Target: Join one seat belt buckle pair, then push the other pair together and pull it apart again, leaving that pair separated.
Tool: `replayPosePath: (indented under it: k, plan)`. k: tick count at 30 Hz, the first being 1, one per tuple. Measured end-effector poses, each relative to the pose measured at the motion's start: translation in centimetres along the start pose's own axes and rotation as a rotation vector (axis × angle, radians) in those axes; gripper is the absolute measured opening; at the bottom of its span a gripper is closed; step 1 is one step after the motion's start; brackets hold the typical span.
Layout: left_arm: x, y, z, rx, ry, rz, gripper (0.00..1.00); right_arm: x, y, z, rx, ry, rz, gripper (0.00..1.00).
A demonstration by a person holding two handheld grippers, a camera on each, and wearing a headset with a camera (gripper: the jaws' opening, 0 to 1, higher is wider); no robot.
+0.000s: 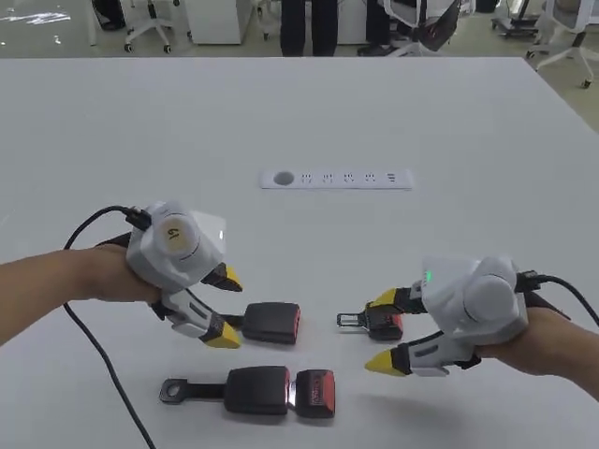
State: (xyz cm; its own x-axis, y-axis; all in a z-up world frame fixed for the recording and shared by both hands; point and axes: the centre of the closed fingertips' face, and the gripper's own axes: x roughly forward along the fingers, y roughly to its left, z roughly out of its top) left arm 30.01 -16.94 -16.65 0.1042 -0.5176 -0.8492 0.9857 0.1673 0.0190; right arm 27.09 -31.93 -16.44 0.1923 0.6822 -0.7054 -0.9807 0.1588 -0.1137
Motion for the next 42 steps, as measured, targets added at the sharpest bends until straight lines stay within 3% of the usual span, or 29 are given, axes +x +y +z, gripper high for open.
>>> replayPosePath:
  k: [12,17,25,33,38,42]
  plan:
    - [1.4,0.5,0.3,0.004,0.016,-0.023,0.48,-0.2,-2.8,-1.0,0.022,-0.005,-0.055,0.42]
    - [2.4,0.8,0.0,0.021,0.038,-0.035,0.47,0.4,-3.7,-2.4,0.027,0.022,-0.053,0.41]
    - [3.2,1.0,-0.3,0.037,0.058,-0.052,0.43,0.6,-4.4,-3.5,0.028,0.059,-0.03,0.4]
    - [3.8,0.4,0.0,0.04,0.063,-0.069,0.38,1.0,-4.8,-3.9,0.019,0.083,0.013,0.38]
    - [4.1,0.5,-0.7,0.04,0.078,-0.064,0.35,1.4,-4.6,-4.4,0.016,0.102,0.031,0.36]
    - [4.2,0.9,-0.9,0.027,0.067,-0.054,0.33,1.7,-4.6,-5.0,0.01,0.115,0.036,0.34]
